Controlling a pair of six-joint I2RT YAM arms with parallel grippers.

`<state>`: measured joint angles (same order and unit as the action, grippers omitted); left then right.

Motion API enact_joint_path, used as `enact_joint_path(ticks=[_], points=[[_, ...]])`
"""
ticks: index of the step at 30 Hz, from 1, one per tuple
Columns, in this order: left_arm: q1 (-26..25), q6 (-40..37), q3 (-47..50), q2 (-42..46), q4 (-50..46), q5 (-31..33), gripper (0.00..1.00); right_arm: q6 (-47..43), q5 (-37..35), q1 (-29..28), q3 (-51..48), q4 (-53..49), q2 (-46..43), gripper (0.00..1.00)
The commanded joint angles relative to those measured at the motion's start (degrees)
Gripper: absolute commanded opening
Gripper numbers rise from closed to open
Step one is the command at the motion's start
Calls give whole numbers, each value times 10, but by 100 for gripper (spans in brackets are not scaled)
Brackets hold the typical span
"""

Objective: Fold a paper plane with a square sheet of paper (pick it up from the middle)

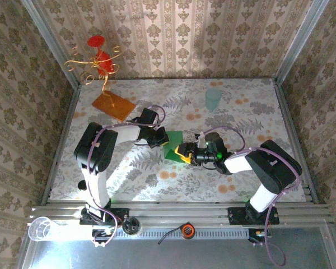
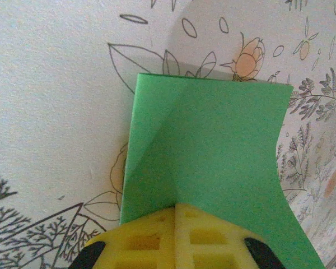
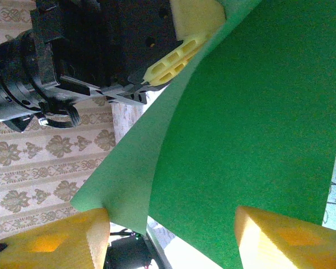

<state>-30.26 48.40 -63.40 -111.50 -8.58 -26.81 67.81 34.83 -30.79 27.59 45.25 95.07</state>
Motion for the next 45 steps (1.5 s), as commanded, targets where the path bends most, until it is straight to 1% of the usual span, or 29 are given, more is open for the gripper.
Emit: enact_joint_path(ticks=[1,5,9,16,19,25,27,33,35,37,38,40,43,45], points=[[3,-2,26,-59,-44,76,8,5,6,3,5,16,-15,60],[3,-3,25,-59,-44,76,8,10,-3,4,-2,29,-22,59],[3,-3,25,-61,-44,76,8,11,-2,6,-6,40,-31,59],[3,-3,23,-61,-43,75,8,11,7,6,3,23,-29,60],[3,-2,24,-60,-43,75,8,12,9,5,11,-1,-19,58],[3,-3,23,-57,-43,71,8,-4,6,6,23,-92,-9,45],[3,-5,21,-57,-40,67,8,-15,3,5,30,-134,-10,41],[3,-7,13,-47,-32,54,9,-49,-13,5,49,-217,-18,29],[2,-4,8,-40,-26,44,9,-55,-14,6,54,-226,-16,21],[2,-2,-1,-31,-22,34,10,-59,-13,5,58,-231,-13,17],[2,-1,-8,-26,-20,29,11,-64,-15,6,63,-241,-11,13],[1,-3,-22,-14,-18,20,14,-72,-19,5,71,-263,-9,10],[0,-6,-33,18,-3,11,20,-90,-33,6,87,-313,-11,7],[1,-3,-25,38,14,11,25,-105,-42,5,97,-352,-17,6]])
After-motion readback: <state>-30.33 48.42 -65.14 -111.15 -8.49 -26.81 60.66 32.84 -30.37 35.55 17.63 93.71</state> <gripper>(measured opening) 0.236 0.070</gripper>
